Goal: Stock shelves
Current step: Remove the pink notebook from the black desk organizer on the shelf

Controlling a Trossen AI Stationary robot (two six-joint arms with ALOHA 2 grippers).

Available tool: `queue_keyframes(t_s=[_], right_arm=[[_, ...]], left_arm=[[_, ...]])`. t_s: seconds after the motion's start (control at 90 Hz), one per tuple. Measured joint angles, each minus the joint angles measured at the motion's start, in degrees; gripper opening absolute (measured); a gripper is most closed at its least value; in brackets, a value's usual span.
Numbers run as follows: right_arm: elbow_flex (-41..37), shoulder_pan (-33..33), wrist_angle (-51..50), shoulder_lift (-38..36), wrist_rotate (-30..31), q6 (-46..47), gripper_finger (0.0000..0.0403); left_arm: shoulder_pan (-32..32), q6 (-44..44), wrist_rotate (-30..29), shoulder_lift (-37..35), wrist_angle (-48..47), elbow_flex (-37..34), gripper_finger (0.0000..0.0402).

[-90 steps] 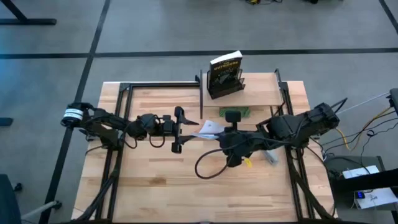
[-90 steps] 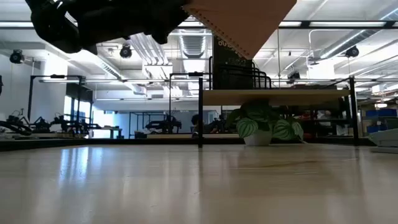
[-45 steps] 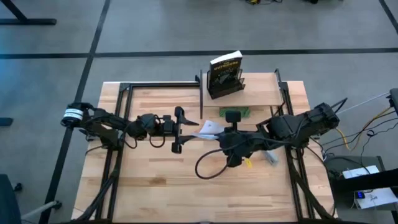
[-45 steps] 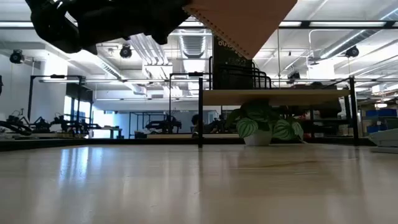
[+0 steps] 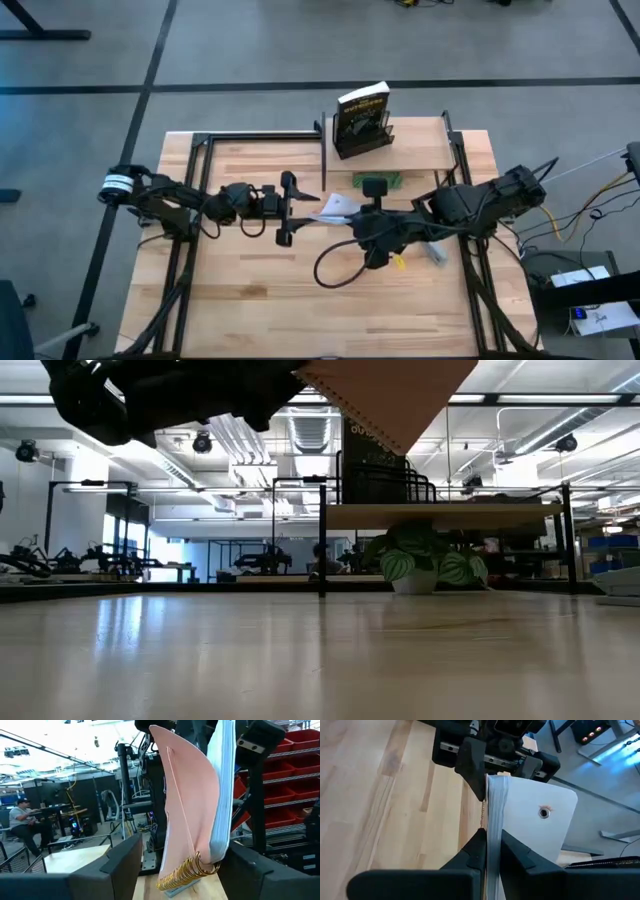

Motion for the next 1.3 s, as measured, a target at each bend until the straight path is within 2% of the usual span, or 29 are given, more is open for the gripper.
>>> queue_keyframes(t_s=[0.322, 0.533, 0.589, 0.711, 0.767, 0.944, 1.033, 1.144, 1.211, 1.3], right_arm=[[0.0, 0.0, 0.0, 0.0, 0.0, -0.1, 0.0018], [0.0, 0.0, 0.0, 0.0, 0.0, 0.0, 0.0018], [0.0, 0.0, 0.0, 0.0, 0.0, 0.0, 0.0018], [0.0, 0.0, 0.1, 0.0, -0.1, -0.1, 0.0018], [0.0, 0.0, 0.1, 0.0, -0.3, -0.1, 0.0018], [0.0, 0.0, 0.0, 0.0, 0.0, 0.3, 0.0018], [0.0, 0.0, 0.0, 0.0, 0.0, 0.5, 0.0018], [0.0, 0.0, 0.0, 0.0, 0.1, 0.0, 0.0018], [0.0, 0.0, 0.0, 0.0, 0.1, -0.2, 0.0018], [0.0, 0.0, 0.0, 0.0, 0.1, 0.2, 0.0018]], left_arm=[[0.0, -0.1, 0.0, 0.0, 0.0, 0.0, 0.0234], [0.0, -4.7, 0.4, 0.0, -1.6, 0.0, 0.0239], [0.1, -4.2, 4.5, -0.1, -2.6, 0.0, 0.0240], [0.8, 1.2, 21.7, -0.1, -4.6, 0.0, 0.0241], [0.8, 0.5, 23.4, -0.1, -3.8, 0.0, 0.0239], [0.9, 0.6, 19.4, -0.2, -3.2, 0.0, 0.0231], [0.9, -1.3, 12.3, -0.2, -2.7, 0.0, 0.0227], [1.0, -10.5, 4.3, -0.2, -2.0, 0.0, 0.0225], [1.0, -13.5, 3.7, -0.2, -2.0, 0.0, 0.0226], [1.0, -9.0, 3.6, -0.2, -1.9, 0.0, 0.0232]])
